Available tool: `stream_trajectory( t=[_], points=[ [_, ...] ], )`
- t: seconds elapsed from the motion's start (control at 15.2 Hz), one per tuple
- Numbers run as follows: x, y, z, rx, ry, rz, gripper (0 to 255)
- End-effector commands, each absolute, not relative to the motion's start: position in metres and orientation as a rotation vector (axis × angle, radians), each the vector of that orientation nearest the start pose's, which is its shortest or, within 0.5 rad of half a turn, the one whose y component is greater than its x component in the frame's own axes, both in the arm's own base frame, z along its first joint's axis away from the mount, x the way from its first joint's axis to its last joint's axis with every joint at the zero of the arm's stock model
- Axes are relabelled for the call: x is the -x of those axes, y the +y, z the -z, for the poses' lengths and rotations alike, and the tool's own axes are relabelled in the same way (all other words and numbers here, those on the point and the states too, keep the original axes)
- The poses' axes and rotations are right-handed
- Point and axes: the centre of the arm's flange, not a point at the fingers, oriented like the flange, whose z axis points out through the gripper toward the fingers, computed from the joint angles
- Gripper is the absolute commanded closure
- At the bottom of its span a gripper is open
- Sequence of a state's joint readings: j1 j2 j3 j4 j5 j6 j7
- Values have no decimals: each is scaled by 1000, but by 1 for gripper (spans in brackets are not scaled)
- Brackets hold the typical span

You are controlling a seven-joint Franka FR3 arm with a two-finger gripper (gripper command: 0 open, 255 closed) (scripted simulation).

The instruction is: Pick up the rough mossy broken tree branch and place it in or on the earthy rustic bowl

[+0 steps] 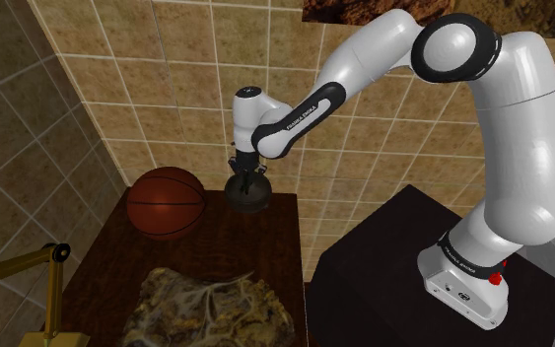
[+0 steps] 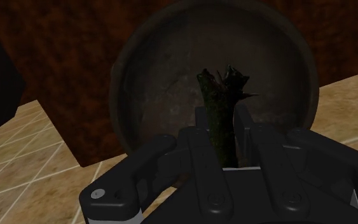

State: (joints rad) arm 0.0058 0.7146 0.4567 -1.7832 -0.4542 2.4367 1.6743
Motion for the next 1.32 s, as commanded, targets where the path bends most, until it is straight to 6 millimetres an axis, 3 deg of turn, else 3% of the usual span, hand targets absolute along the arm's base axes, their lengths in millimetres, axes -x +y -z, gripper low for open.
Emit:
stream_trajectory(
  t=[0.0,0.13,0.2,0.53,0.79,1.25],
  points=[
    [-599,272,-189,2748,1448,38,255],
    [-599,272,-189,2749,1448,38,255],
    [-599,272,-189,2749,1448,38,0],
    [-599,272,-189,2749,1448,38,0],
    [-597,271,-239,2748,1448,38,0],
    [-597,271,-239,2748,1448,38,0]
  ],
)
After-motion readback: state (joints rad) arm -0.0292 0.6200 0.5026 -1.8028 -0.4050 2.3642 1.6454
